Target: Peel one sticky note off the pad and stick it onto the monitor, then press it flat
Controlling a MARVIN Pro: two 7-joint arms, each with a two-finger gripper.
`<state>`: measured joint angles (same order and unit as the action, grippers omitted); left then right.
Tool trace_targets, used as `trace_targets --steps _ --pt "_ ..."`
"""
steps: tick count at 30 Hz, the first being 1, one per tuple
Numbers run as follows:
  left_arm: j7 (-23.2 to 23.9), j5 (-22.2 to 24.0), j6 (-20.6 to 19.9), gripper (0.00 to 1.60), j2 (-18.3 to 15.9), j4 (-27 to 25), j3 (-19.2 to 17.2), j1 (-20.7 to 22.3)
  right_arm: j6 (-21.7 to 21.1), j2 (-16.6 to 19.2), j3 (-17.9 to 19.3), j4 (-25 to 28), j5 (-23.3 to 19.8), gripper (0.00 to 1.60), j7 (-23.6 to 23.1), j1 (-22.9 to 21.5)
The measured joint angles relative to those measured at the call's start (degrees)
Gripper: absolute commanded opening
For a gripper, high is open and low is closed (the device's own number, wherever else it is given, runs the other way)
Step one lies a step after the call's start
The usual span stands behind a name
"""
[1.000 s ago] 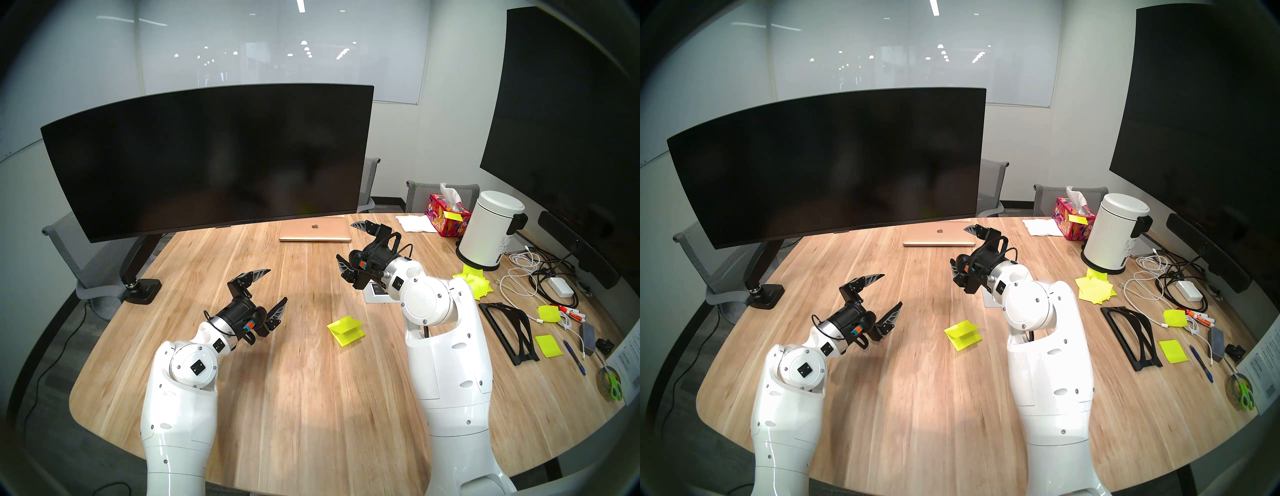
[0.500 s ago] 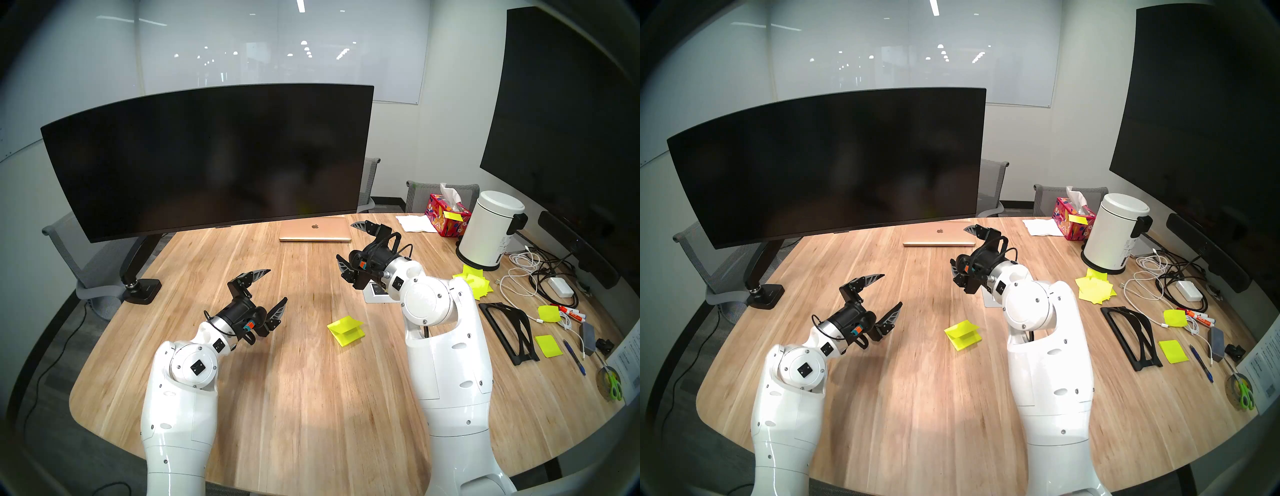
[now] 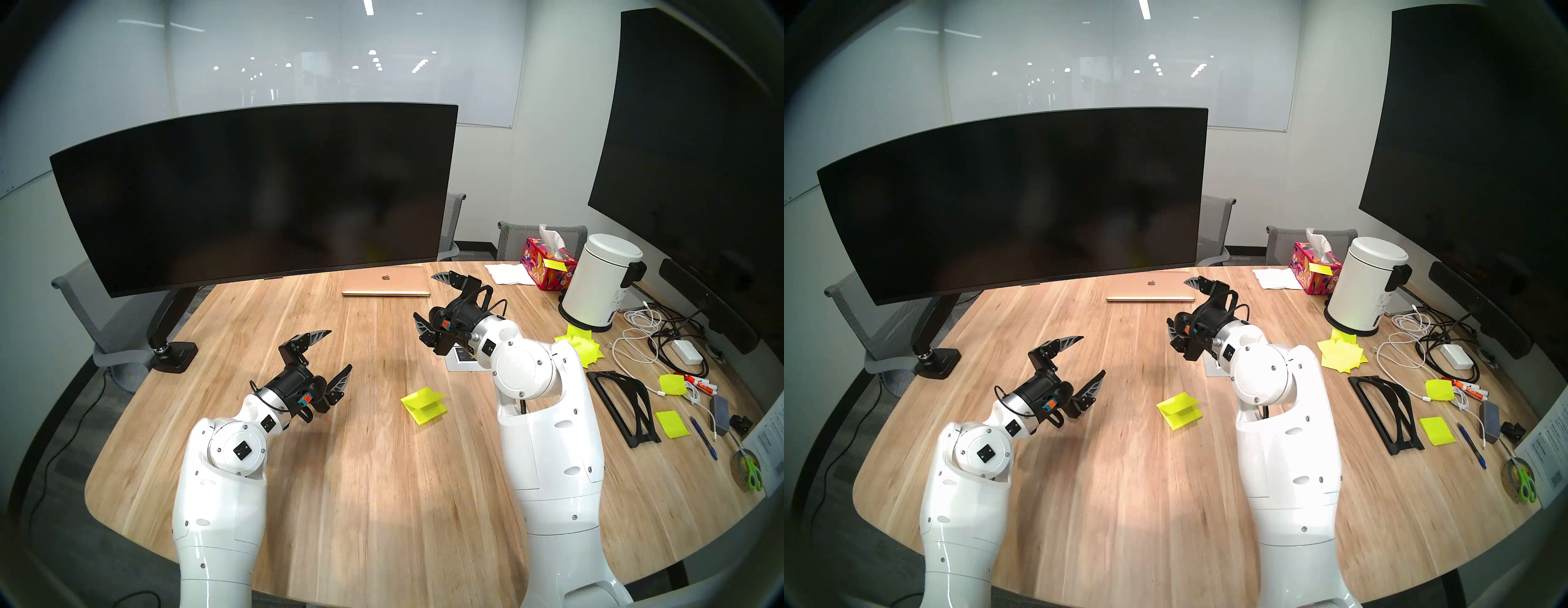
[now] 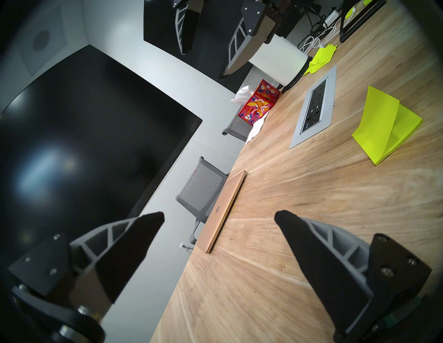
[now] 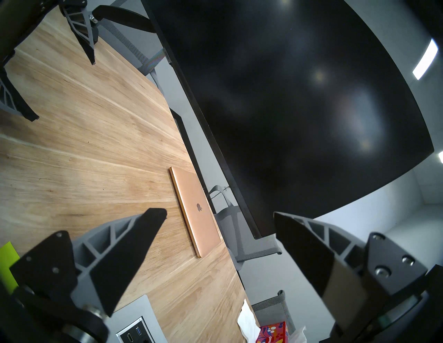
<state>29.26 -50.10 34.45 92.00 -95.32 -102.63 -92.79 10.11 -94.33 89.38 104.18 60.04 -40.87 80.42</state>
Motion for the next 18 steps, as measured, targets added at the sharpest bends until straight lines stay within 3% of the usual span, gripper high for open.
trace_targets --steps 18 --pt "0.00 0.02 0.01 1.60 0.01 0.02 -0.01 0.00 0.77 3.02 7.08 3.72 -2.94 1.60 -7.33 4.33"
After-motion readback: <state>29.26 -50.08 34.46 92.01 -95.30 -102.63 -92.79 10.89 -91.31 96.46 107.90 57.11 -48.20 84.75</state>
